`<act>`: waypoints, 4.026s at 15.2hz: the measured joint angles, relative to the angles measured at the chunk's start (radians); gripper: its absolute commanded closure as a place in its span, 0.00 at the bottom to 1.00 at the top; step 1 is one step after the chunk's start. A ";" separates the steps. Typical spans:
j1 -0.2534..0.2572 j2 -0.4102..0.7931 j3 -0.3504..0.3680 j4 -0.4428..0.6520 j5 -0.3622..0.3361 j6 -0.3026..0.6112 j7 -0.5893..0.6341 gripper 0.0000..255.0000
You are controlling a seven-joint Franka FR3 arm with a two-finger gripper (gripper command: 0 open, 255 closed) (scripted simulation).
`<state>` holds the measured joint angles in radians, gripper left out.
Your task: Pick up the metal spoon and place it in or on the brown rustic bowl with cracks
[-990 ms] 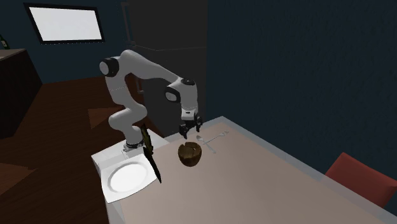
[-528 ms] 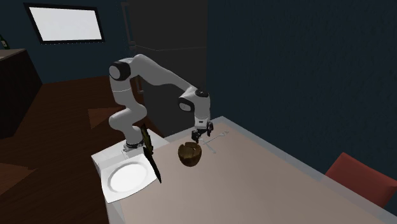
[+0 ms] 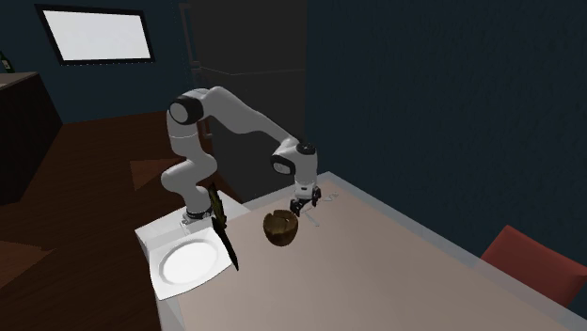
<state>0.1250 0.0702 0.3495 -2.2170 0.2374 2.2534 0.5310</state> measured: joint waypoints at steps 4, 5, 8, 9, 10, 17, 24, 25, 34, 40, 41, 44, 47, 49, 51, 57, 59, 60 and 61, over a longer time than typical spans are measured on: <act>0.004 0.017 0.002 -0.015 -0.001 0.032 0.001 0.00; 0.004 0.018 0.002 -0.015 -0.001 0.033 0.001 0.00; 0.004 0.018 0.002 -0.016 -0.001 0.034 0.001 0.00; 0.004 0.018 0.002 -0.016 -0.001 0.034 0.001 1.00; 0.004 0.018 0.002 -0.016 -0.001 0.034 0.001 1.00; 0.003 0.019 0.001 -0.011 -0.004 0.033 0.002 1.00; 0.001 -0.009 0.001 0.011 0.000 -0.018 0.006 1.00; 0.001 -0.022 0.001 0.011 0.004 -0.031 0.006 1.00; -0.005 -0.084 -0.003 0.071 0.010 -0.150 0.017 1.00; -0.008 -0.118 -0.007 0.117 0.012 -0.229 0.026 1.00; -0.008 -0.122 -0.008 0.127 0.011 -0.243 0.027 1.00; -0.009 -0.139 -0.010 0.149 0.013 -0.281 0.032 1.00; -0.012 -0.144 -0.012 0.186 0.010 -0.323 0.037 1.00; -0.012 -0.150 -0.013 0.204 0.010 -0.347 0.041 1.00; -0.012 -0.156 -0.014 0.221 0.010 -0.368 0.046 1.00; -0.058 -0.187 -0.071 0.223 0.007 -0.422 -0.046 1.00; -0.080 -0.206 -0.100 0.207 0.005 -0.435 -0.094 1.00; -0.091 -0.211 -0.114 0.208 0.002 -0.447 -0.117 1.00; -0.101 -0.211 -0.128 0.212 -0.002 -0.455 -0.139 1.00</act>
<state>0.0235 -0.1409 0.2216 -2.0049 0.2354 1.7979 0.3921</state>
